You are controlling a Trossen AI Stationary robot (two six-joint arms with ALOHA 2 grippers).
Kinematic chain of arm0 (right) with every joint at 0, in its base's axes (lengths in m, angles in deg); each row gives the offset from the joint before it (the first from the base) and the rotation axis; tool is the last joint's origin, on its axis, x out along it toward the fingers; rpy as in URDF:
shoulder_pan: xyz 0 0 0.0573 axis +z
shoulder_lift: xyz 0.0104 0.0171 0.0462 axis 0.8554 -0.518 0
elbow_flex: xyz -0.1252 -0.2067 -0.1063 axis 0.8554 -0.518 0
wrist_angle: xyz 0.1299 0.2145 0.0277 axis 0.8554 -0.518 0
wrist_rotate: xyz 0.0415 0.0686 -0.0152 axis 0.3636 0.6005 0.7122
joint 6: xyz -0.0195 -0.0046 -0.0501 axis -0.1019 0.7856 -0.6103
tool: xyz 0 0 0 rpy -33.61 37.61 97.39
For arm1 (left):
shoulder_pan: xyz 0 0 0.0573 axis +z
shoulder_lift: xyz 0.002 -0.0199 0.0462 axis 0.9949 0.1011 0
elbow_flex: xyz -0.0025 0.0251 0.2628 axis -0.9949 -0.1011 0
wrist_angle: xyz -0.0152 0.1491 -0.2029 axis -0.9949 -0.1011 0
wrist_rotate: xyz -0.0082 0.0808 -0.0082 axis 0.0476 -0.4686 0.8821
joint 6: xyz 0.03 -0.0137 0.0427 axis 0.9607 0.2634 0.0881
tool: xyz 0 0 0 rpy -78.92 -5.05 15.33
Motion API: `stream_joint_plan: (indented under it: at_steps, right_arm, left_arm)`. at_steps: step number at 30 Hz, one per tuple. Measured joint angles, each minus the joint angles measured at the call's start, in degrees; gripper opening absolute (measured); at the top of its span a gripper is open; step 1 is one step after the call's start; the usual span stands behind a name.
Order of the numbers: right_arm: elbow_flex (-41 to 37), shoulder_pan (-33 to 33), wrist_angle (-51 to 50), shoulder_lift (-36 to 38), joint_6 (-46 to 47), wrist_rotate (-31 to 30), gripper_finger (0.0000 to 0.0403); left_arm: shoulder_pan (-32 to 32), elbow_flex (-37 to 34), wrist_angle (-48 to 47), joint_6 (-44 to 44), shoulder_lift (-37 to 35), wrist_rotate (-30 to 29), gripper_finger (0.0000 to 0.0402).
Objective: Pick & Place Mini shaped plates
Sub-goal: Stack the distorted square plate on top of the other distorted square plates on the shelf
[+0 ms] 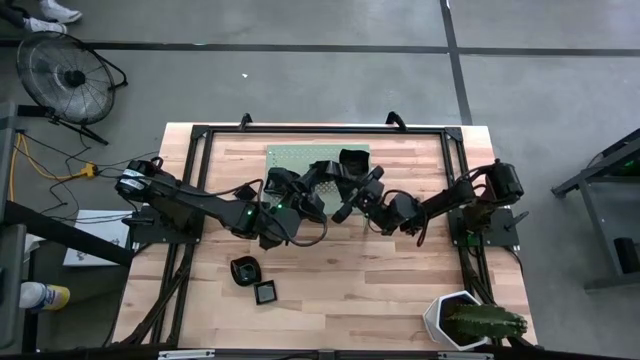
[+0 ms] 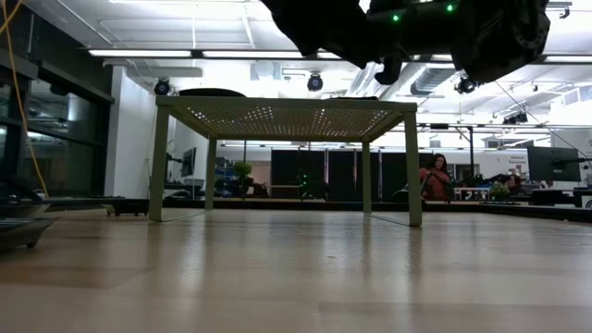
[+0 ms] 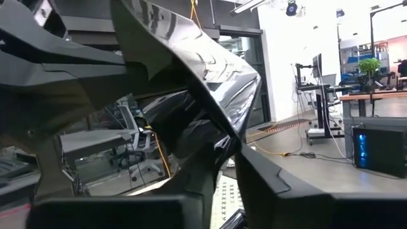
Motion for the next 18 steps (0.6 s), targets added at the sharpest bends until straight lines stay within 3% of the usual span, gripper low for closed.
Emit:
stream_joint_plan:
  at_steps: [7, 18]
  right_arm:
    - [0.0, -0.1, 0.2, 0.0, 0.0, -0.4, 0.0006]
    - [0.0, -0.1, 0.4, 0.0, -0.7, -0.5, 0.0003]
  left_arm:
    - [-0.1, 0.0, 0.0, 0.0, 0.0, 1.3, 0.0000]
    - [0.0, 0.0, 0.0, 0.0, 0.0, 2.9, 0.0000]
